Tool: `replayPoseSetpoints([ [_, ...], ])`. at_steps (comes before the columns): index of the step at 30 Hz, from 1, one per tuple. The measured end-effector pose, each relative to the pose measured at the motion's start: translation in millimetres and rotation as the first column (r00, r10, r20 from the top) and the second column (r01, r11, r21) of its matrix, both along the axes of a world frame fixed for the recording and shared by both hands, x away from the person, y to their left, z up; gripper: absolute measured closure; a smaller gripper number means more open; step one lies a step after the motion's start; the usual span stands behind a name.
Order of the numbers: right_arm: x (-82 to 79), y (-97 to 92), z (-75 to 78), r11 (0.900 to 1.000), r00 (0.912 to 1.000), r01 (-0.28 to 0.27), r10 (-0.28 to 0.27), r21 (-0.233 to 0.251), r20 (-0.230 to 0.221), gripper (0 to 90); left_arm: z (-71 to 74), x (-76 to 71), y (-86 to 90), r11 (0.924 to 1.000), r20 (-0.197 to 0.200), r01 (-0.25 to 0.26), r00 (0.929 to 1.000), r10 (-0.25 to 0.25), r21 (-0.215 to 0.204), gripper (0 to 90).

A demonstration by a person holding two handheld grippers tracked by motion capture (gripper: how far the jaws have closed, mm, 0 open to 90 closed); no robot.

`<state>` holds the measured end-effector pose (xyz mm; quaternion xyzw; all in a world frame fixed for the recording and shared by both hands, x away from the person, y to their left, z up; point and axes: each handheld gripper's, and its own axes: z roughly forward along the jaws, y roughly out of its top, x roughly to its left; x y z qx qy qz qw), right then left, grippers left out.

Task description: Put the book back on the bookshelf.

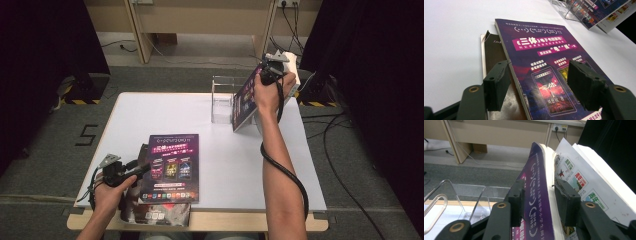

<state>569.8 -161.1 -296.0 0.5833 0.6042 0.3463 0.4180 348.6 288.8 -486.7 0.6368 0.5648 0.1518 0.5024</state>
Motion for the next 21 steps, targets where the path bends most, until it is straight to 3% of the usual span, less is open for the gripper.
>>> replayPoseSetpoints([
  [6, -5.8, -9.4, -3.5, 0.9965, 1.0, 0.004, -0.004, 0.084, 0.006, 56.7, 0.1, 0.0, -1.5, 1.0, 0.001, 0.002, 1.0, -0.002, 0.003, 33.8],
  [21, -26.2, -17.6, -0.2, 0.9961, 0.9997, 0.007, -0.009, 0.088, 0.025, 54.7, 0.6, -0.3, -5.0, 0.9999, 0.001, 0.009, 1.0, -0.009, 0.01, 33.7],
])
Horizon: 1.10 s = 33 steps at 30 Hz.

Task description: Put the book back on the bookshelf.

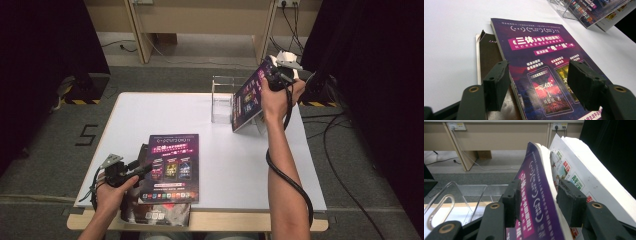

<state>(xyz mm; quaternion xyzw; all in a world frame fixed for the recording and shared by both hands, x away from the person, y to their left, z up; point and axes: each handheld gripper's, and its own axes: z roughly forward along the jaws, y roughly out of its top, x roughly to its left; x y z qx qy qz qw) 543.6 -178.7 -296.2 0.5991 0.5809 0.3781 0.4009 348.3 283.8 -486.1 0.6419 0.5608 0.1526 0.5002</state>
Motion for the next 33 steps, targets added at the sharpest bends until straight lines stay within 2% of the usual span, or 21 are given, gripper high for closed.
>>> replayPoseSetpoints([
  [6, -13.2, -1.4, -0.9, 0.9998, 0.9998, -0.017, 0.017, 0.009, 0.013, 54.6, -0.3, -0.2, 0.8, 1.0, -0.005, -0.002, 1.0, 0.002, 0.003, 33.7],
  [14, -34.4, -4.8, -5.4, 0.9981, 0.9988, -0.042, 0.041, 0.045, 0.028, 54.3, -0.6, -0.7, -1.6, 1.0, -0.006, 0.001, 1.0, -0.001, 0.006, 33.7],
  [19, -49.5, -3.9, -8.2, 0.9949, 0.9967, -0.075, 0.073, 0.066, 0.034, 54.0, -0.7, -1.6, -1.9, 1.0, -0.009, -0.001, 1.0, 0.001, 0.006, 33.8],
  [24, -60.0, 1.6, -16.6, 0.9895, 0.9927, -0.12, 0.119, 0.08, 0.017, 53.8, -0.8, -2.3, -2.3, 1.0, -0.011, 0.003, 0.9999, -0.003, 0.003, 34.0],
  [33, -73.2, 12.4, -41.0, 0.9774, 0.9818, -0.18, 0.185, 0.111, -0.042, 53.1, -0.6, -2.4, -1.0, 1.0, -0.015, 0.0, 0.9999, 0.0, -0.005, 34.5],
])
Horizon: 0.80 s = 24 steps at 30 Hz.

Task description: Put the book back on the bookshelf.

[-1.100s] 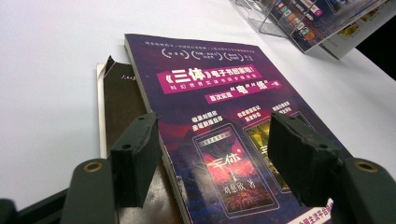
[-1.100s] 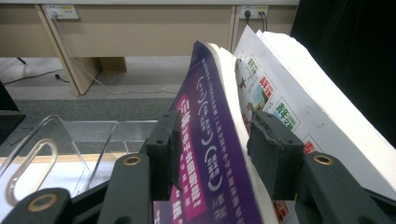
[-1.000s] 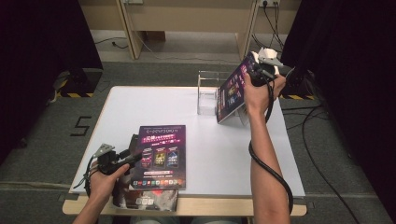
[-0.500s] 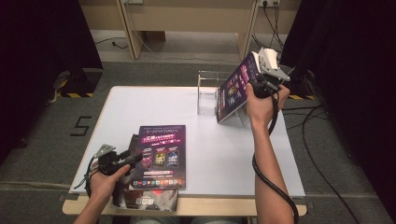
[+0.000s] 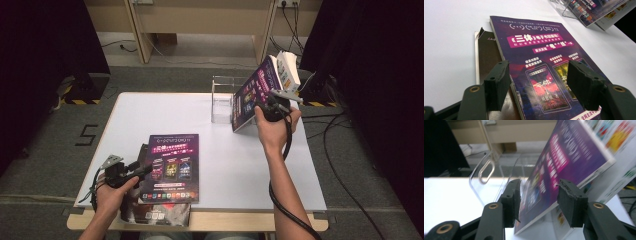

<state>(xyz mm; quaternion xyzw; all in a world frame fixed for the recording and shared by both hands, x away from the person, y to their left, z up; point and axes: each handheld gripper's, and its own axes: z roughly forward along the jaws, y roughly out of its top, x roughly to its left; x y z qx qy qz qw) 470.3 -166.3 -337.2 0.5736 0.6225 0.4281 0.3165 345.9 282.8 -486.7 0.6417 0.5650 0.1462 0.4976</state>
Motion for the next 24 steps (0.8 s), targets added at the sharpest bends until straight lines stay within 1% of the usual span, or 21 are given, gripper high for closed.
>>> replayPoseSetpoints([
  [1, -1.9, 1.6, -2.5, 0.9999, 0.9999, -0.01, 0.01, -0.004, -0.006, 53.0, -0.2, 0.1, 0.1, 1.0, -0.001, -0.001, 1.0, 0.001, -0.001, 34.6],
  [7, -14.9, 10.9, -15.5, 0.9982, 0.9976, -0.06, 0.06, 0.009, -0.036, 52.7, 0.4, 0.0, 0.3, 1.0, -0.003, 0.001, 1.0, -0.001, -0.004, 34.8],
  [10, -21.0, 15.2, -22.0, 0.9961, 0.995, -0.084, 0.085, 0.026, -0.052, 52.6, 0.4, 0.0, 0.0, 1.0, -0.003, 0.001, 1.0, -0.001, -0.004, 34.9],
  [12, -25.0, 18.6, -26.8, 0.9947, 0.9929, -0.099, 0.101, 0.026, -0.063, 52.6, 0.2, 0.0, 0.1, 1.0, -0.006, 0.001, 1.0, -0.001, -0.002, 35.0],
  [18, -36.2, 27.8, -45.1, 0.9895, 0.9843, -0.137, 0.141, 0.047, -0.106, 52.5, -0.8, 1.0, -0.3, 1.0, -0.017, 0.003, 0.9999, -0.003, -0.001, 35.2],
  [20, -39.2, 30.9, -50.6, 0.9868, 0.9799, -0.151, 0.157, 0.059, -0.123, 52.4, -0.5, 1.6, -0.8, 1.0, -0.017, 0.004, 0.9998, -0.004, -0.001, 35.2],
  [22, -42.3, 34.2, -55.1, 0.9846, 0.9761, -0.165, 0.172, 0.058, -0.134, 52.4, -0.1, 2.5, -0.5, 1.0, -0.018, 0.003, 0.9998, -0.003, 0.002, 35.3],
  [24, -45.0, 37.6, -60.1, 0.982, 0.9719, -0.176, 0.184, 0.068, -0.147, 52.4, -0.3, 3.6, -0.6, 1.0, -0.024, 0.004, 0.9997, -0.003, 0.003, 35.5],
])
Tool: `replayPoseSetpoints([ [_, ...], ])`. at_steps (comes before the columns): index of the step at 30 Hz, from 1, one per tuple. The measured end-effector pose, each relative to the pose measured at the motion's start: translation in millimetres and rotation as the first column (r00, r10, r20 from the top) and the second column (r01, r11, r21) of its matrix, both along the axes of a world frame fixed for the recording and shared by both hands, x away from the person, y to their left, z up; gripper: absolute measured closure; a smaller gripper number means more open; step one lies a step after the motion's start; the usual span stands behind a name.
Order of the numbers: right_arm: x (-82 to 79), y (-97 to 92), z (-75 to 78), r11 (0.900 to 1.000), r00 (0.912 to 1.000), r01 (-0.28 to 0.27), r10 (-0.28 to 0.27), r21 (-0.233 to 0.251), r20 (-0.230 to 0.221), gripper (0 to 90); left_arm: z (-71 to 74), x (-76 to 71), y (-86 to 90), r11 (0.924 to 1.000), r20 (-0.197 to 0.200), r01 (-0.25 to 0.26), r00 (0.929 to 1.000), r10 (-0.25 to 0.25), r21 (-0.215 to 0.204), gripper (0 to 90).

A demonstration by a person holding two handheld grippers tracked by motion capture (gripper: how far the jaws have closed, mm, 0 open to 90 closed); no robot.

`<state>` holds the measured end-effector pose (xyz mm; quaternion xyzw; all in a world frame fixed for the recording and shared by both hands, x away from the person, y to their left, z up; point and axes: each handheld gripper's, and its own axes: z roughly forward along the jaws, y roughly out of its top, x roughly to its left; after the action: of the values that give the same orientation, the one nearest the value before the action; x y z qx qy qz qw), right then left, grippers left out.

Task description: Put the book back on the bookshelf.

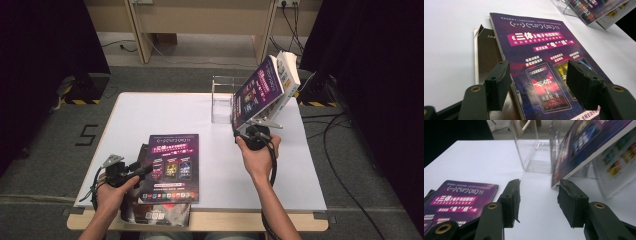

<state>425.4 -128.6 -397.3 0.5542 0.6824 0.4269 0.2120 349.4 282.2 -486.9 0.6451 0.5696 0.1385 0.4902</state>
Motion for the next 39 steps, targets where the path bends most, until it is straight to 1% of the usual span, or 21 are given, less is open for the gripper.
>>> replayPoseSetpoints([
  [2, -2.1, 3.7, -6.1, 0.9999, 0.9998, -0.014, 0.014, 0.0, -0.014, 52.4, -0.8, 0.9, -0.5, 1.0, -0.003, 0.002, 1.0, -0.002, 0.007, 35.5],
  [5, -4.6, 8.9, -15.0, 0.9994, 0.9987, -0.035, 0.035, -0.006, -0.037, 52.4, -2.8, 2.6, -1.5, 0.9999, -0.02, 0.003, 0.9998, -0.002, 0.01, 35.6],
  [7, -6.5, 12.0, -20.0, 0.9991, 0.9976, -0.044, 0.043, 0.0, -0.053, 52.4, -3.6, 4.0, -2.0, 0.9998, -0.032, 0.002, 0.9995, -0.002, 0.018, 35.8],
  [11, -9.7, 20.5, -28.4, 0.9966, 0.9929, -0.082, 0.081, -0.005, -0.087, 52.3, -4.4, 7.2, -1.0, 0.9996, -0.042, -0.006, 0.9991, 0.008, 0.028, 35.8],
  [13, -11.3, 25.9, -31.9, 0.9949, 0.9895, -0.1, 0.1, 0.009, -0.104, 52.1, -5.3, 8.7, -0.5, 0.9996, -0.052, -0.003, 0.9987, 0.004, 0.029, 35.9],
  [15, -12.7, 32.2, -35.1, 0.993, 0.9859, -0.118, 0.118, 0.009, -0.119, 52.2, -6.7, 9.8, -0.9, 0.9995, -0.057, -0.004, 0.9983, 0.006, 0.032, 36.1],
  [18, -14.4, 41.8, -40.7, 0.9879, 0.9773, -0.154, 0.155, 0.022, -0.144, 52.1, -8.4, 11.9, -2.1, 0.9995, -0.072, -0.001, 0.9974, 0.003, 0.03, 36.3],
  [21, -14.2, 49.7, -46.2, 0.984, 0.9696, -0.177, 0.178, 0.022, -0.168, 52.1, -9.5, 15.1, -3.8, 0.9995, -0.084, 0.004, 0.9965, -0.001, 0.032, 36.6],
  [24, -14.1, 56.0, -49.3, 0.9801, 0.9641, -0.197, 0.198, 0.026, -0.176, 52.1, -11.8, 17.5, -4.6, 0.9995, -0.1, 0.005, 0.995, -0.002, 0.032, 36.9],
  [28, -13.3, 62.8, -53.2, 0.9773, 0.959, -0.21, 0.212, 0.029, -0.188, 52.0, -11.4, 18.7, -4.3, 0.9998, -0.103, -0.004, 0.9947, 0.005, 0.019, 37.2],
  [31, -12.8, 68.5, -57.1, 0.9746, 0.9531, -0.22, 0.224, 0.04, -0.204, 52.0, -11.9, 19.4, -4.7, 0.9999, -0.105, 0.001, 0.9944, 0.001, 0.016, 36.9],
  [34, -13.6, 75.5, -61.2, 0.97, 0.943, -0.237, 0.243, 0.057, -0.227, 51.9, -11.8, 20.0, -5.3, 1.0, -0.112, 0.001, 0.9937, -0.001, 0.002, 37.0],
  [38, -12.0, 84.2, -69.3, 0.9637, 0.9284, -0.259, 0.267, 0.064, -0.258, 52.0, -11.1, 20.4, -6.4, 0.9999, -0.116, 0.001, 0.9932, 0.0, 0.011, 36.6],
  [39, -11.5, 86.4, -70.9, 0.9613, 0.9227, -0.266, 0.275, 0.071, -0.27, 52.0, -11.1, 20.4, -6.3, 0.9999, -0.116, 0.0, 0.9933, 0.001, 0.012, 37.0],
])
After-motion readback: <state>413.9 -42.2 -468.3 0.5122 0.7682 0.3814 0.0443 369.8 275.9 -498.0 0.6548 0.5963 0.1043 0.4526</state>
